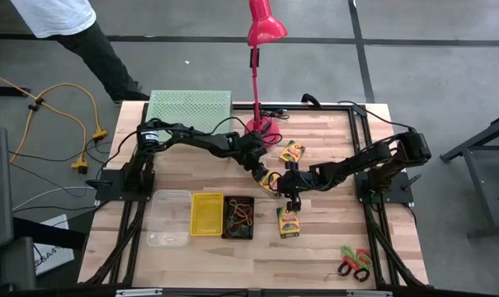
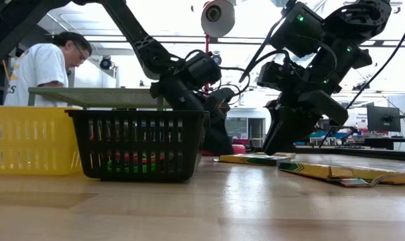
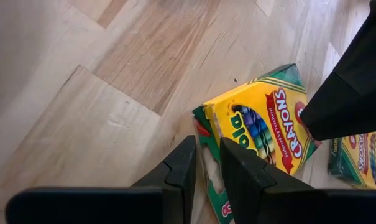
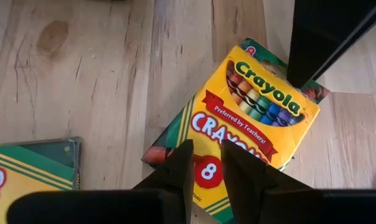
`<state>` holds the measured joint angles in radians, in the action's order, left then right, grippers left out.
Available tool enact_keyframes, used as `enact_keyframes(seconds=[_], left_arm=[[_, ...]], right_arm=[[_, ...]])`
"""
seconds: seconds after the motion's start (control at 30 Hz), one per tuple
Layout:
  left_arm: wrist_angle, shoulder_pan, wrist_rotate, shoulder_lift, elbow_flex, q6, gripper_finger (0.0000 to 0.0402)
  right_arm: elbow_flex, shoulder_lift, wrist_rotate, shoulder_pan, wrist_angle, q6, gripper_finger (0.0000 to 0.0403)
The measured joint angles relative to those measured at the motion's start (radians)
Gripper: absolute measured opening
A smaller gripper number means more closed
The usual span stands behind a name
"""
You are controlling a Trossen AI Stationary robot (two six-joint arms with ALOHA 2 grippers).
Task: Pick & Place Office Desk Supplies
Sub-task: Put the crayon box into the transparent bin
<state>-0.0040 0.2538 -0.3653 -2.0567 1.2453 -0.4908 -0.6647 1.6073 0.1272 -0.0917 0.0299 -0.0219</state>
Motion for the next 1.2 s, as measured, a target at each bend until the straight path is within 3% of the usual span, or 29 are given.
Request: enact_keyframes(seconds=[0.17,0.43,0.67,0.97,1.2], left_arm=[[-0.004,0.000,0.032,0.000,0.000,0.004,0.0062],[-0.010,0.000,0.046,-0.001,0.000,0.010,0.0004],[-0.008,-0.001,0.051,-0.001,-0.001,0.012,0.0001],[-0.003,-0.001,0.029,0.000,-0.001,0.020,0.0001],[0.003,-0.003,0.018,0.005,0.000,0.020,0.0001]], right_arm=[[0.000,0.000,0.000,0.000,0.001,0.000,0.0070],[0.000,0.000,0.000,0.000,0.001,0.000,0.0070],[0.000,-0.001,0.000,0.000,0.017,0.000,0.0070],[-0.002,-0.102,0.026,-0.030,-0.011,-0.007,0.0070],[-0.001,-0.177,0.147,-0.078,-0.172,-0.103,0.0070]])
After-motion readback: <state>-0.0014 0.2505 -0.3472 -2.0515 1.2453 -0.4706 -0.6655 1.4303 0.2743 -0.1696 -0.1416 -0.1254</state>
